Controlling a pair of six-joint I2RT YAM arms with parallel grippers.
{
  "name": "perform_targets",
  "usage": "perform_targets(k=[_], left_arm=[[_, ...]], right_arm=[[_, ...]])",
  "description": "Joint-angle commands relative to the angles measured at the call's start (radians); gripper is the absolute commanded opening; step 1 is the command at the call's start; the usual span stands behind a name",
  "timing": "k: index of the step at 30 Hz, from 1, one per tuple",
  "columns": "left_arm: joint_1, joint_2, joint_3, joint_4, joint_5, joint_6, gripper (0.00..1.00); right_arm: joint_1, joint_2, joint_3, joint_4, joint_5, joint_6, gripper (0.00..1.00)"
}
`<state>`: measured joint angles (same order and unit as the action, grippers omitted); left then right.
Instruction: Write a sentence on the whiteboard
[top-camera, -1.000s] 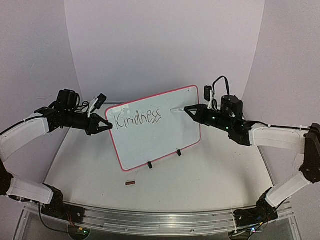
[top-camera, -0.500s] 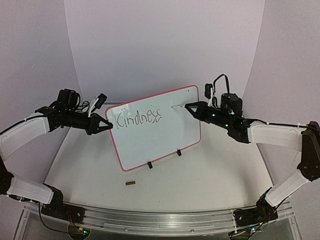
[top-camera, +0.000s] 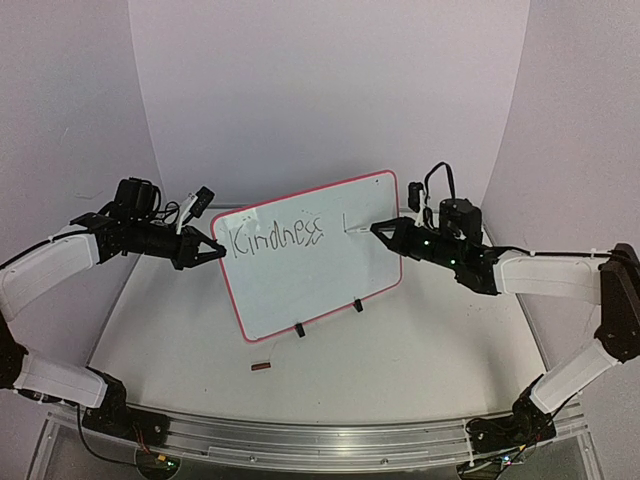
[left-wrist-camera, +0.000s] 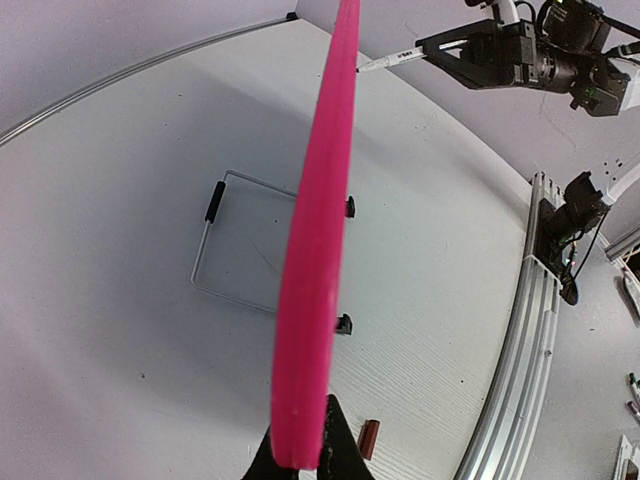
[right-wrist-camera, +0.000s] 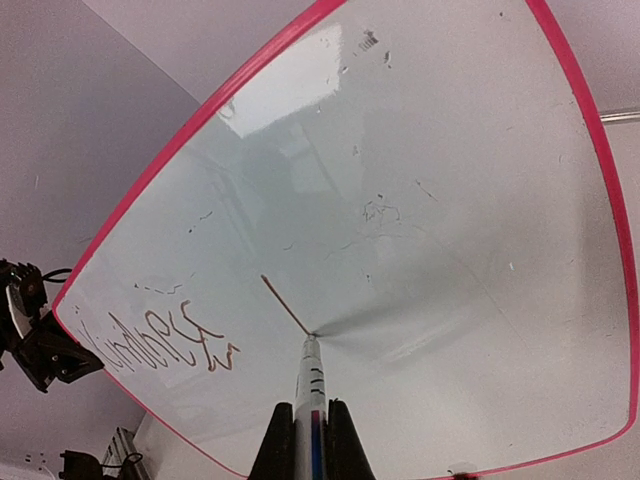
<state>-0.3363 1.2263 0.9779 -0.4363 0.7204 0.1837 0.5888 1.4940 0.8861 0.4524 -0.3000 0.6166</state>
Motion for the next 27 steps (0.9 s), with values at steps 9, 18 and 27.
perform_targets(k=[9,18,27], left_arm=[[-0.017,0.033,0.0,-0.038,-0.081,0.052,0.0],[-0.017,0.033,0.0,-0.038,-0.081,0.053,0.0],[-0.017,0.035,0.0,-0.035,-0.078,0.054,0.0]], right_arm=[[-0.004,-0.089,0.041,0.034,0.014,0.004,0.0],[-0.004,-0.022,0.107,0.055,-0.002,-0.003,0.0],[-0.004,0.009,0.119,0.055,0.016,-0.006,0.0]])
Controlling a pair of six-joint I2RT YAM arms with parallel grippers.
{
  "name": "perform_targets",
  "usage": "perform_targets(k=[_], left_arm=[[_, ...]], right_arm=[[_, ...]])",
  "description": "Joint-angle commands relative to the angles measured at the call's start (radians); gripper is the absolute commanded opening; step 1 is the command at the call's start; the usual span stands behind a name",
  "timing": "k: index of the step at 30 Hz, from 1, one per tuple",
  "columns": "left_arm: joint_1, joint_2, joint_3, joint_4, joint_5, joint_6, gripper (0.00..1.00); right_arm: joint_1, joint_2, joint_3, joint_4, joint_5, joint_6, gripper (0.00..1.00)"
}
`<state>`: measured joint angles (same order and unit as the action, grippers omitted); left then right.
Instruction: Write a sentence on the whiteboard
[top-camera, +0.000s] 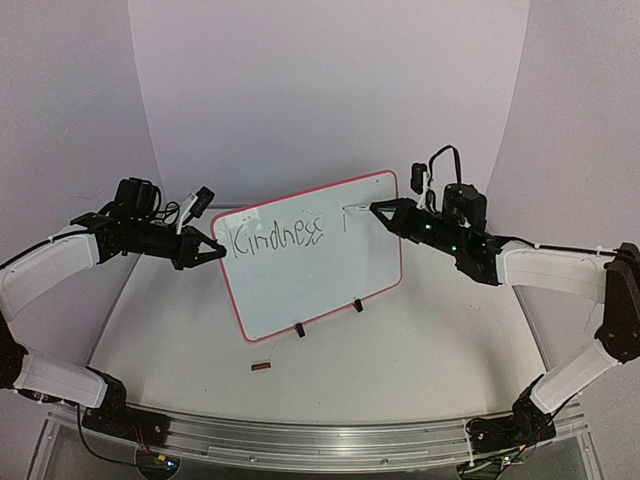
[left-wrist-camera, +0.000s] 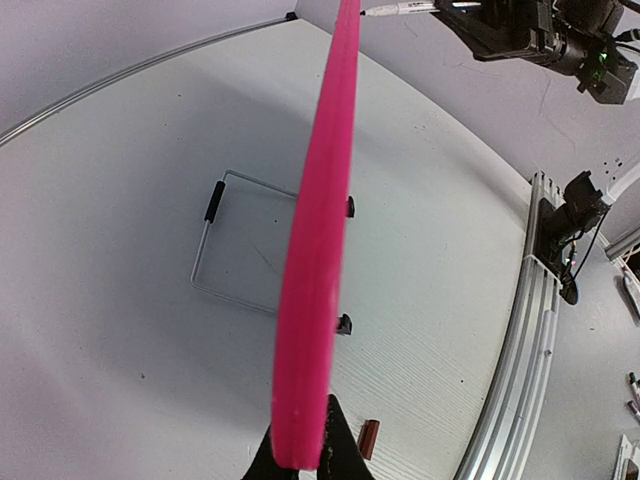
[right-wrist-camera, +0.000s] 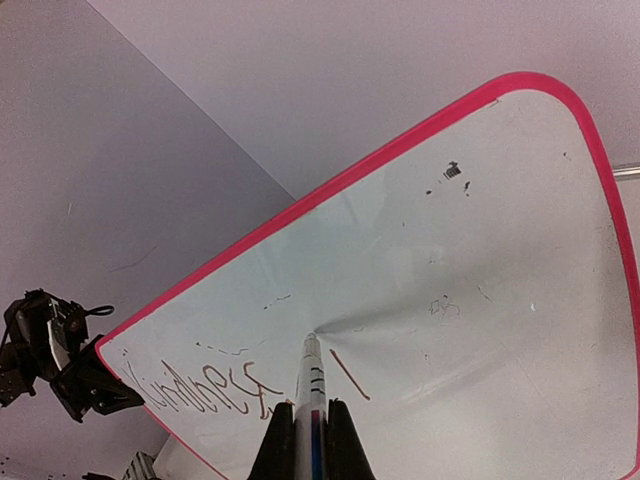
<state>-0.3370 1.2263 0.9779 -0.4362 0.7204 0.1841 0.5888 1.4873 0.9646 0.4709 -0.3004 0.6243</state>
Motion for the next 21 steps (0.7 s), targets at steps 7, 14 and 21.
perform_targets(k=[7,14,21], left_arm=[[-0.016,0.033,-0.001,-0.036,-0.079,0.053,0.0],[-0.016,0.035,0.001,-0.036,-0.076,0.051,0.0],[-0.016,0.034,-0.001,-0.036,-0.079,0.051,0.0]], right_arm=[[-0.004,-0.003,0.034,0.041,0.014,-0.016,0.0],[-0.004,-0.086,-0.031,0.016,0.05,-0.031,0.0],[-0.005,-0.057,-0.026,0.011,0.053,-0.036,0.0]])
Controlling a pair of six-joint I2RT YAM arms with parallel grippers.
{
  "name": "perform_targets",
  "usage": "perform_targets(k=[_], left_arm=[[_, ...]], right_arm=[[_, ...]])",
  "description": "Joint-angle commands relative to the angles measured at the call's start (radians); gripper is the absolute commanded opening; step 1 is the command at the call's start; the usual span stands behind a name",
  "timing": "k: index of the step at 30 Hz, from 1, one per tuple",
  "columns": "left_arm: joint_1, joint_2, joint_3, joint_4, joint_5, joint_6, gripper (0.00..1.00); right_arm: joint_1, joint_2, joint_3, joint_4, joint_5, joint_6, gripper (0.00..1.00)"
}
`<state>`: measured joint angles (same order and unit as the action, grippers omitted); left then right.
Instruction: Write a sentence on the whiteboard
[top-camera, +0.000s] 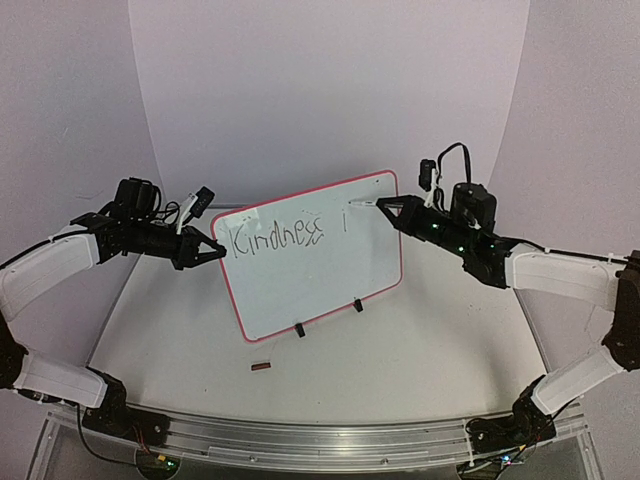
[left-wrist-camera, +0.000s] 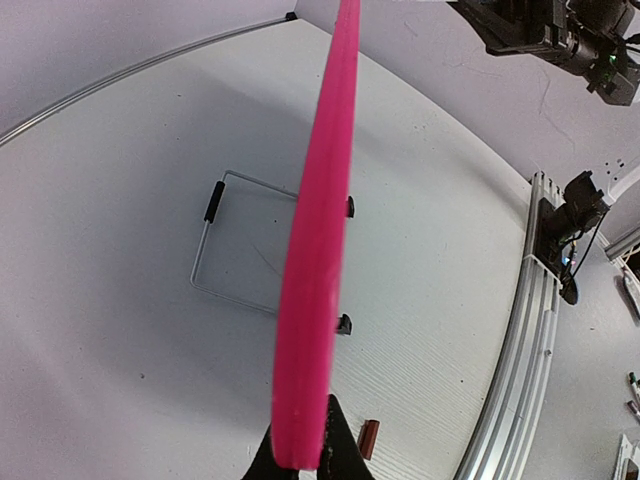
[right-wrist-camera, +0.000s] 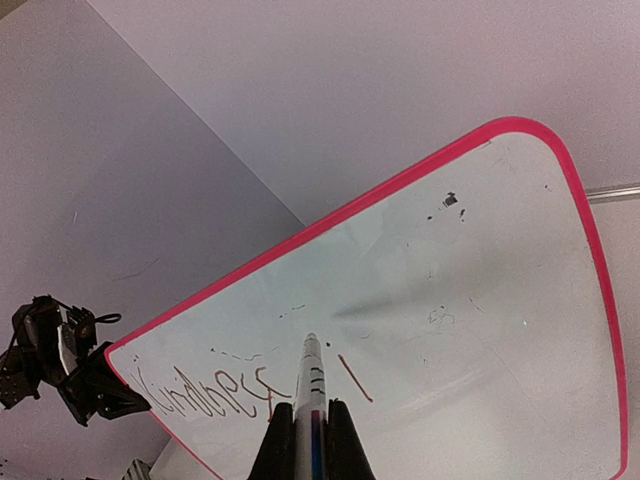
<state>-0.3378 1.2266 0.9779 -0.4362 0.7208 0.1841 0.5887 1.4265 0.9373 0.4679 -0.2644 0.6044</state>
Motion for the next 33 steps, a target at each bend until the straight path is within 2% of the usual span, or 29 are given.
perform_targets(k=[1,21,33], left_arm=[[-0.015,0.034,0.0,-0.037,-0.08,0.052,0.0],[-0.015,0.033,-0.001,-0.038,-0.081,0.052,0.0],[-0.016,0.033,-0.001,-0.036,-0.078,0.052,0.0]], right_arm=[[-0.005,0.008,0.005,0.014,0.016,-0.018,0.0],[-0.019,0.063,0.011,0.013,0.004,-0.01,0.0],[-0.02,0.041,-0.053,0.005,0.009,0.009,0.0]])
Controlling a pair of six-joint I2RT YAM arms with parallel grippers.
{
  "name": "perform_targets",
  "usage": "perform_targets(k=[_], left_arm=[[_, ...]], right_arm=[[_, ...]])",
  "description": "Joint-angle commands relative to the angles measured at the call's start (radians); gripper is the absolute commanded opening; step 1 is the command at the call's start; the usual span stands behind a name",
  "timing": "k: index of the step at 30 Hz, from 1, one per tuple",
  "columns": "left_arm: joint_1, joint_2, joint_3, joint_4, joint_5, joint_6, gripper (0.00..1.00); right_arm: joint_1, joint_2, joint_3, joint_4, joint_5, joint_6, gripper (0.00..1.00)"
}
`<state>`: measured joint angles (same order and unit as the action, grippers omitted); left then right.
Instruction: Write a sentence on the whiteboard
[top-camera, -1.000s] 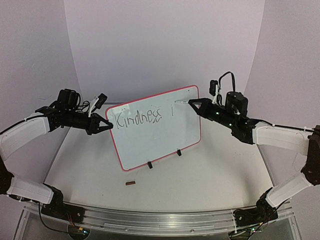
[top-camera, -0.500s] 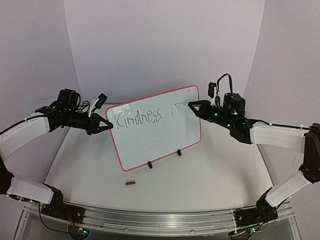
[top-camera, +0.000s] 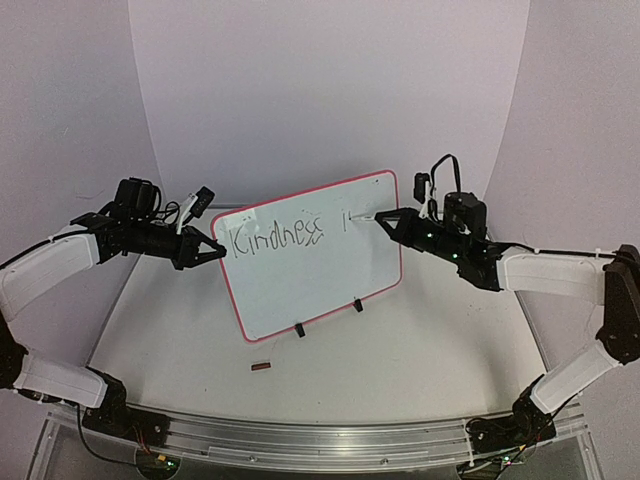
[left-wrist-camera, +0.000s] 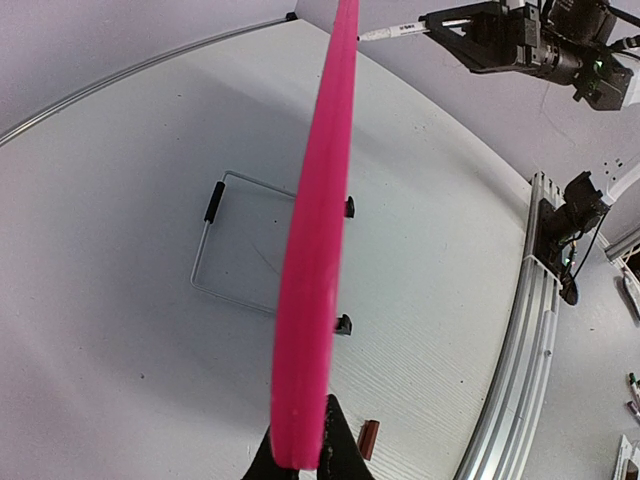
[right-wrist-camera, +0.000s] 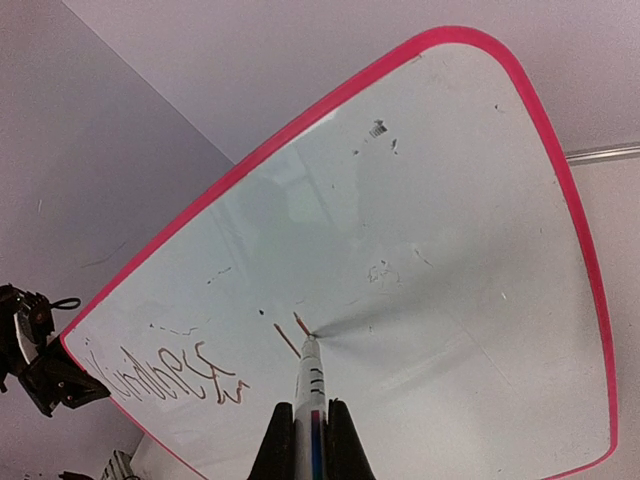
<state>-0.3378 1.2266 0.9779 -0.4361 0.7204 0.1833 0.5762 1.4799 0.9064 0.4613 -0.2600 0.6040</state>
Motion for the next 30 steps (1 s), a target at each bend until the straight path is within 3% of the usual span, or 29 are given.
perform_targets(k=[1,30], left_arm=[[-0.016,0.033,-0.001,-0.036,-0.078,0.052,0.0],[-0.017,0.038,0.001,-0.036,-0.078,0.052,0.0]], right_arm=[[-0.007,-0.014,-0.028,0.012,0.004,0.012,0.0],[-0.007,-0.024,0.06,0.014,-0.002,-0.014,0.0]])
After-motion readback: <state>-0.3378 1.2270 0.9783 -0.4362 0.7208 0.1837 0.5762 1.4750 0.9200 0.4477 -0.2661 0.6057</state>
